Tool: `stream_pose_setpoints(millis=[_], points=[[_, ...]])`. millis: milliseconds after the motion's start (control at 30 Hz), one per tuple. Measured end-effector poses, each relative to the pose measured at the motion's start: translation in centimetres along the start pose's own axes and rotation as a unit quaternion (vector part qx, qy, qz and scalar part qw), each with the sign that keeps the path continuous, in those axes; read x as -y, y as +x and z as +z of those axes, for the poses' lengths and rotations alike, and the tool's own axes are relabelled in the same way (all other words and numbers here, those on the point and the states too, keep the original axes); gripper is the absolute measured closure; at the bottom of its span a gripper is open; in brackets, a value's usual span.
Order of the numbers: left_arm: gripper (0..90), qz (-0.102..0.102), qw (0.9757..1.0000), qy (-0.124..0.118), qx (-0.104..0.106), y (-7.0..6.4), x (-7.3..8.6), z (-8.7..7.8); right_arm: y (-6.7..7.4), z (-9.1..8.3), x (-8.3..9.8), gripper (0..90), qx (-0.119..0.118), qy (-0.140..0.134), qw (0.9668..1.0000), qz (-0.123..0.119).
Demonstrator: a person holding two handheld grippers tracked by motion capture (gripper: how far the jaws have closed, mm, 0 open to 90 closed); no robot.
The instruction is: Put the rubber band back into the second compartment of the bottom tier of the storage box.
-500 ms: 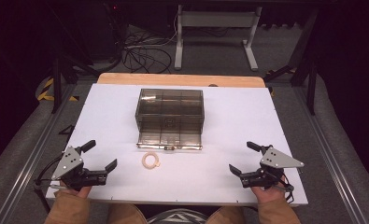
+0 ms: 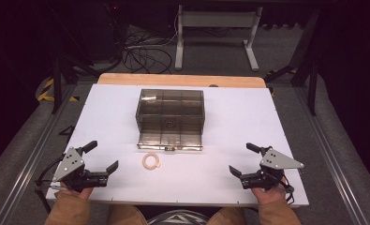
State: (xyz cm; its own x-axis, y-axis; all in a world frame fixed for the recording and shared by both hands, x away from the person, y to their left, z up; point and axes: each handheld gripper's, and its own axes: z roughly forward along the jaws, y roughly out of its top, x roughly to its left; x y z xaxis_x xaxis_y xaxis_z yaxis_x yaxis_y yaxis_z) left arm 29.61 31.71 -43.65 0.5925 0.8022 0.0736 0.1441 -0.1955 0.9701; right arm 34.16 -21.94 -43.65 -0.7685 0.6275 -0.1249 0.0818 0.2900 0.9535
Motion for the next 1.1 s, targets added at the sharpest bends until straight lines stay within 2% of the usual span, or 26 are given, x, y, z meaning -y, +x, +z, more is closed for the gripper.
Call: stream_pose_setpoints(millis=[367, 533, 1100], points=[[3.9, 0.006, 0.9999, 0.008, 0.007, -0.1, -0.2, 0.1, 0.0, 0.0, 0.1, 2.9, -0.002, 0.001, 1.0, 0.004], [4.0, -0.001, 0.9999, 0.006, 0.013, -0.1, -0.6, 0.4, 0.1, 0.1, 0.1, 3.1, -0.004, 0.002, 1.0, 0.003], [4.5, 0.01, 0.9986, 0.029, 0.043, -0.5, -2.1, 3.1, 0.2, 0.2, 0.2, 3.2, -0.009, 0.007, 0.9999, 0.005]])
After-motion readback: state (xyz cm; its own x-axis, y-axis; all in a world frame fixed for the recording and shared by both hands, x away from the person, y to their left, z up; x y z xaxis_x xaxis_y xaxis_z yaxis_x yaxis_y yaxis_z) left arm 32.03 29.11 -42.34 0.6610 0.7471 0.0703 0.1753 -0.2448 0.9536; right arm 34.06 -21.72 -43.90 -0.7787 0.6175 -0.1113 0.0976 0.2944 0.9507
